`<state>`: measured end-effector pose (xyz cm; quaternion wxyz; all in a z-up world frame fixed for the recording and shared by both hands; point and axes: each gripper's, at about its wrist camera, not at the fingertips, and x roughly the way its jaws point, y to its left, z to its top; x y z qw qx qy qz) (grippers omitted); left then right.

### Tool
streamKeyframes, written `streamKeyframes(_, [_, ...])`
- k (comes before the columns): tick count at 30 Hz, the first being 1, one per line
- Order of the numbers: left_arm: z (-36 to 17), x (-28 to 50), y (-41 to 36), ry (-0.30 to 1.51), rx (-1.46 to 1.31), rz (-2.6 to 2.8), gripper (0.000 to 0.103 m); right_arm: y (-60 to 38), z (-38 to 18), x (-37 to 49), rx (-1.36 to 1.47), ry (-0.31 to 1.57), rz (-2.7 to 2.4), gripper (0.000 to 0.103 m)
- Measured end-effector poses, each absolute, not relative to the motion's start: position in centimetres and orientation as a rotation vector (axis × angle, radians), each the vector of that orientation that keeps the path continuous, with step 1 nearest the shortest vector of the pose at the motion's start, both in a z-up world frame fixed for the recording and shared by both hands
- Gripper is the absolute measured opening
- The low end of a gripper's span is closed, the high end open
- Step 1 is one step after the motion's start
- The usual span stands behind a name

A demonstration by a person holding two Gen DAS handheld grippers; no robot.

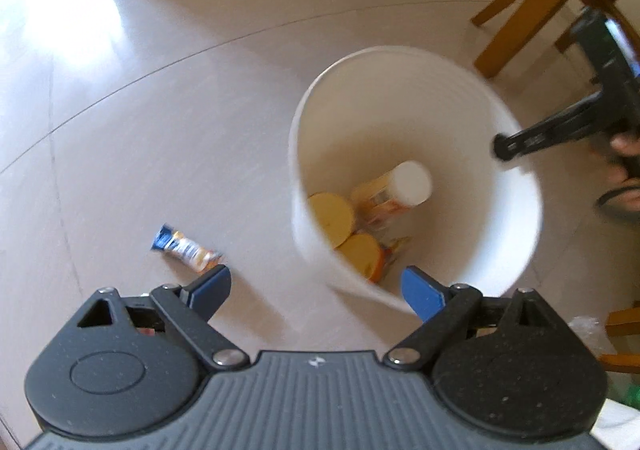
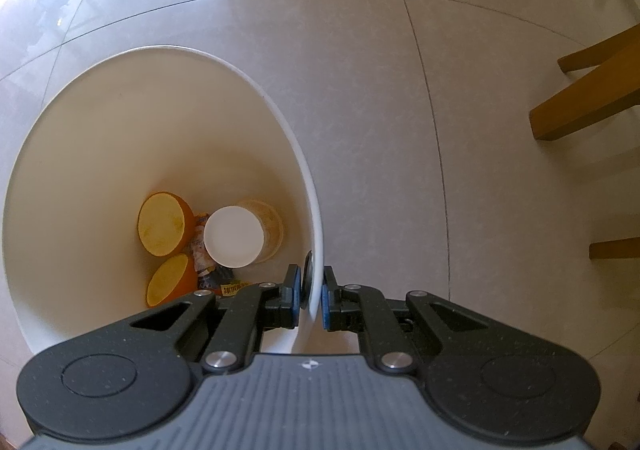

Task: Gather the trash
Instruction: 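Move the left tool to the white tissue and grasp it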

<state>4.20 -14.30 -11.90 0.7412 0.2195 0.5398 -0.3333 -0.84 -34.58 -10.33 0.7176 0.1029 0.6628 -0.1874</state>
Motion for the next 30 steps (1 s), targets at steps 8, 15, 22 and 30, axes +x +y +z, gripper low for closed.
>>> streamKeyframes(8, [-17.2,3.7,-7.5,1.183,0.418,-0.527,0.093,-34.2,-10.5,-1.0,0.219,1.463,-0.427,0.012])
streamKeyframes(15, [-23.9,4.0,-2.6,1.22,0.386,-0.383,0.093,-33.9,-10.6,-0.8,0.205,1.465,-0.431,0.012])
streamKeyframes(22, [-31.4,5.3,-0.4,1.261,0.321,-0.271,0.086,-33.3,-10.8,-0.7,0.171,1.465,-0.43,0.013])
streamKeyframes(30, [-36.7,6.9,0.9,1.289,0.211,-0.168,0.069,-32.5,-10.9,-0.7,0.13,1.462,-0.416,0.013])
